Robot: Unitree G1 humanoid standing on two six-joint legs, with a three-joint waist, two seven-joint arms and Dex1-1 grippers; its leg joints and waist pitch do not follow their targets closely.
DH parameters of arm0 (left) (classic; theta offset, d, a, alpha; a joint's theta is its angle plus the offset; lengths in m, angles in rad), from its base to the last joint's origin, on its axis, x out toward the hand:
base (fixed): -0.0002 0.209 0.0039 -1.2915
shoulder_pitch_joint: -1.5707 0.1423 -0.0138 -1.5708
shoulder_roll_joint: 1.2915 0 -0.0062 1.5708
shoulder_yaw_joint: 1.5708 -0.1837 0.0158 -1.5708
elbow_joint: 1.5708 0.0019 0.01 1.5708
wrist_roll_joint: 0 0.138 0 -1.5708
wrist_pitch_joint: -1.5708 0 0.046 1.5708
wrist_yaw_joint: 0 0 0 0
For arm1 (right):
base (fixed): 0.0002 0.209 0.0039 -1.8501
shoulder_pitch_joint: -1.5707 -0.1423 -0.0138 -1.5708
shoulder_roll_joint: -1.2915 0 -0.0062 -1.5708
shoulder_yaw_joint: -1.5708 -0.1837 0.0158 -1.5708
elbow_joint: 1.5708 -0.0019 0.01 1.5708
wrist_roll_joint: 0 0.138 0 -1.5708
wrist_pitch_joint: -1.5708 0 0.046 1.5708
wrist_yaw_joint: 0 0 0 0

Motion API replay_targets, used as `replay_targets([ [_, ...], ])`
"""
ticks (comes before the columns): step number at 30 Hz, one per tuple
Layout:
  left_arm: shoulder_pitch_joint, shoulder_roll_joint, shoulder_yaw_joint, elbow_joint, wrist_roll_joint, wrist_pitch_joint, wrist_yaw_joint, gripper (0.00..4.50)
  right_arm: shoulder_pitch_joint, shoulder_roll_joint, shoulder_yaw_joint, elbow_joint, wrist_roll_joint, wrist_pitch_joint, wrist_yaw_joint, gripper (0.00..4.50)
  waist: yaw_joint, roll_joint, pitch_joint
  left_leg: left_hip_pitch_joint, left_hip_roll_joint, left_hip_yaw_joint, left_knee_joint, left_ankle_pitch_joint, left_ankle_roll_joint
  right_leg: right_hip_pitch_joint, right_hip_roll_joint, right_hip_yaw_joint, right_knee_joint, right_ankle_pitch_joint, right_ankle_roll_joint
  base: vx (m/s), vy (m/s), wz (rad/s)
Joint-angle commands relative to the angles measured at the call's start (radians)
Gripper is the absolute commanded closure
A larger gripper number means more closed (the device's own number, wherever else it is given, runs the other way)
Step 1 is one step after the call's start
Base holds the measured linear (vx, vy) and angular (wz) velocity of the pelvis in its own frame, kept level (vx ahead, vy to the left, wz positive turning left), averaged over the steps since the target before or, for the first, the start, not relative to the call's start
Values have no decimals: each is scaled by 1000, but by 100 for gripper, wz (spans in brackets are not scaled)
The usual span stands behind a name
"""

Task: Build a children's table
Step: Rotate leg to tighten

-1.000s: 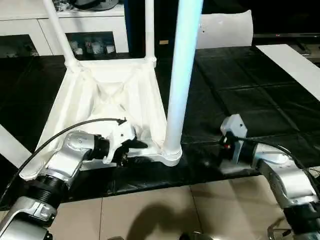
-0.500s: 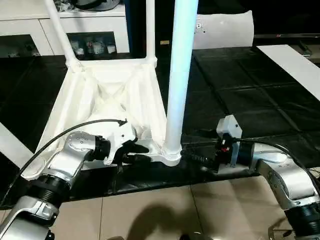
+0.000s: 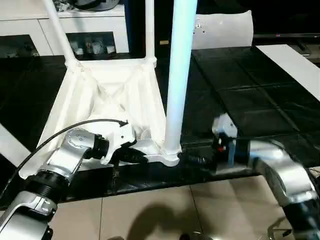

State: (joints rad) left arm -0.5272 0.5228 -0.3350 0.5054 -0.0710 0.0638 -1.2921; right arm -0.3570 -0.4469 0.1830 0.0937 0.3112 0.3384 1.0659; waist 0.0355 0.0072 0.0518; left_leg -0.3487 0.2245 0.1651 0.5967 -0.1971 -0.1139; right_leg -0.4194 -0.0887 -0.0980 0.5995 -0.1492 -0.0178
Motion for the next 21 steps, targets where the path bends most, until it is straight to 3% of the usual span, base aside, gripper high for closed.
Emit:
replay_targets([
  [1,1,-1,-40,-24,-18,-19,-93,450,-34,16,25,53,-3,-31,37,38,9,-1,-70,-7,-4,9,-69,-210,48,63,-41,42,-77,-351,-158,0,0,0],
  [5,0,4,-73,-43,-12,-41,-154,450,-57,22,49,94,7,-33,96,63,19,1,-70,-4,0,11,-69,-187,54,64,-40,45,-67,-282,-196,0,0,0],
  [7,-4,4,-77,-41,-7,-47,-166,450,-64,25,54,105,12,-33,114,92,32,2,-69,-2,3,13,-70,-188,53,63,-41,46,-66,-283,-195,0,0,0],
  [12,-21,-1,-85,-22,14,-78,-187,450,-88,24,79,141,24,-24,200,111,45,-1,-69,-2,2,13,-72,-198,40,65,-44,46,-69,-323,-174,0,0,0],
  [13,-24,0,-87,-17,18,-84,-192,450,-92,22,84,142,31,-14,222,136,49,-3,-69,-2,2,13,-71,-196,40,65,-44,46,-70,-333,-169,0,0,0],
  [21,-27,11,-84,-3,18,-95,-213,450,-108,11,111,149,54,41,312,199,57,-1,-72,-3,2,14,-70,-180,39,67,-44,46,-64,-289,-185,0,0,0],
])
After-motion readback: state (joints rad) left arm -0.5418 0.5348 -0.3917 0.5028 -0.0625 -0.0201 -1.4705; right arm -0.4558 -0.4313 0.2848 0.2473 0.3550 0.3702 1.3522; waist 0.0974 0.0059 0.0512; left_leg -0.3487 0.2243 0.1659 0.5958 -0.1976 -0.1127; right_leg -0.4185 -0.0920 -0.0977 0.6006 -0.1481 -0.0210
